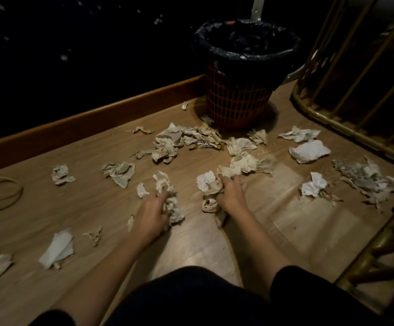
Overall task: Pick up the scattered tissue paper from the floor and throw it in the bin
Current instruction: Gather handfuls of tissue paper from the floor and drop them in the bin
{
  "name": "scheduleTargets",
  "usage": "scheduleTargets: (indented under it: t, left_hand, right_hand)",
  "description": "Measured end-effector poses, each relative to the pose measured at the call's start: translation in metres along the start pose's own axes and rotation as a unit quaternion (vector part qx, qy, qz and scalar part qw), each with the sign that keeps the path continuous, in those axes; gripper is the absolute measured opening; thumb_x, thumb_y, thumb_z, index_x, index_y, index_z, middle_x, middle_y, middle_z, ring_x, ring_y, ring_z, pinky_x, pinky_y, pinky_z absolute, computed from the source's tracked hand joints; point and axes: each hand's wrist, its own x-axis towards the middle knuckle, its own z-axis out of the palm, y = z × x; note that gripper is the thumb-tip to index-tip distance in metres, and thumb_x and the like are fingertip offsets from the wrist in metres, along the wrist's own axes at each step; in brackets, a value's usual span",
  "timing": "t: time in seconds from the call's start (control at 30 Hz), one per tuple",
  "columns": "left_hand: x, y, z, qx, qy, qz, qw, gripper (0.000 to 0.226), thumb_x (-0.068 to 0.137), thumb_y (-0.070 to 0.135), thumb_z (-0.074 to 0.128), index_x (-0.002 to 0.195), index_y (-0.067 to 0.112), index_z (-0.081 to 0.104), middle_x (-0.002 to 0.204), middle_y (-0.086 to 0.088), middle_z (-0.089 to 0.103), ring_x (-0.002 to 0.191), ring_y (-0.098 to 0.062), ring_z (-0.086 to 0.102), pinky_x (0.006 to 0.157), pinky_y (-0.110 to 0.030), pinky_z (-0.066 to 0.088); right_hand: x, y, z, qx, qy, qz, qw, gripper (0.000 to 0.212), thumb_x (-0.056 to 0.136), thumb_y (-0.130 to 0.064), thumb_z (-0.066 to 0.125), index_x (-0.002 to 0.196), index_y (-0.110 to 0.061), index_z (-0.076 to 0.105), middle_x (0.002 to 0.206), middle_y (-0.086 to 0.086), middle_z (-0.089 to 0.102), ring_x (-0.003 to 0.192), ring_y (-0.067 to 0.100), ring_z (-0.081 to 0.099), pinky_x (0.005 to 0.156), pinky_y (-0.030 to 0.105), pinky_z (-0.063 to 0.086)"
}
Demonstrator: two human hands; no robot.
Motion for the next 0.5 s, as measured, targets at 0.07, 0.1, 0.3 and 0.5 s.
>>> scheduleTargets:
  t: [0.07,0.1,0.3,0.5]
  left_hand:
    - [0.016,-0.007,-0.007,0.036,-0.021,-0.051,0.998,0.071,0.075,-0.003,0.057,0.134,0.029,0.034,0.13,-0.018,0.042,0.11,-0.037,0.049,0.084,-0.04,0.046]
    - [0.022,-0.008,-0.011,0.042,-0.04,-0.082,0.995,0.077,0.076,-0.005,0.056,0.14,0.029,0.027,0.139,-0.022,0.033,0.116,-0.04,0.046,0.086,-0.039,0.045]
    - [0.052,-0.014,-0.014,0.091,-0.118,-0.152,0.977,0.103,0.078,0.004,0.058,0.142,0.044,-0.012,0.155,-0.019,-0.018,0.114,-0.043,0.052,0.075,-0.034,0.048]
    - [0.096,-0.025,-0.007,0.098,-0.159,-0.157,0.97,0.075,0.075,0.02,0.063,0.141,0.021,0.028,0.148,-0.017,0.029,0.129,-0.041,0.037,0.099,-0.043,0.043]
  right_hand:
    - [0.005,-0.007,0.009,-0.073,-0.124,-0.024,0.989,0.075,0.081,-0.017,0.065,0.143,-0.034,0.026,0.156,0.007,0.01,0.141,0.042,0.002,0.114,0.054,0.023]
    - [0.005,-0.008,0.017,-0.097,-0.152,-0.033,0.983,0.078,0.081,-0.02,0.066,0.144,-0.038,0.022,0.158,0.006,0.005,0.142,0.043,0.001,0.113,0.054,0.023]
    - [-0.015,0.013,0.057,-0.062,-0.024,-0.135,0.989,0.055,0.088,0.003,0.046,0.133,-0.029,0.046,0.143,0.01,0.036,0.121,0.033,0.032,0.102,0.038,0.035]
    - [0.013,0.019,0.032,0.016,-0.016,-0.17,0.985,0.049,0.075,0.012,0.049,0.112,-0.016,0.067,0.117,0.013,0.059,0.11,0.028,0.055,0.087,0.017,0.038]
